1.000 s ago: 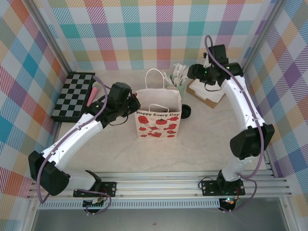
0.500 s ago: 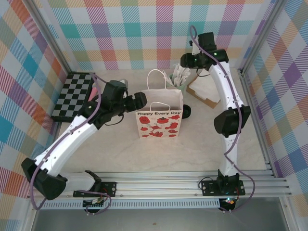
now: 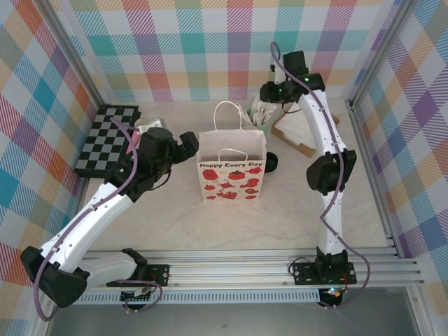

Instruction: Pack the takeout coffee

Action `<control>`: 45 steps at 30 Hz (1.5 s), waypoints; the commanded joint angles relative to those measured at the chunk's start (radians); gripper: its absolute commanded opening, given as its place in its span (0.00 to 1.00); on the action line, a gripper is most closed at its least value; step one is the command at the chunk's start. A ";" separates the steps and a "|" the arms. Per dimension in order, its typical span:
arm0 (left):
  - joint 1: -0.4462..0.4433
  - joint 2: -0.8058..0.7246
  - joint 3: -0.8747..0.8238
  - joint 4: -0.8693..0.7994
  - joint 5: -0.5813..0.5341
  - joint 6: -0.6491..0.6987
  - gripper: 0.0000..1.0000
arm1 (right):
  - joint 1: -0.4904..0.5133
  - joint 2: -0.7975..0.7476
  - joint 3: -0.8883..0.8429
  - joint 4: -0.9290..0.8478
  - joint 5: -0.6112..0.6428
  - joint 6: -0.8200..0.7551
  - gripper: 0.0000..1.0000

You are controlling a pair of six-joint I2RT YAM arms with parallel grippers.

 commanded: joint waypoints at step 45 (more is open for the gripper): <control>0.048 0.055 -0.047 0.059 -0.056 -0.056 1.00 | 0.032 0.023 0.013 0.123 -0.021 -0.013 0.33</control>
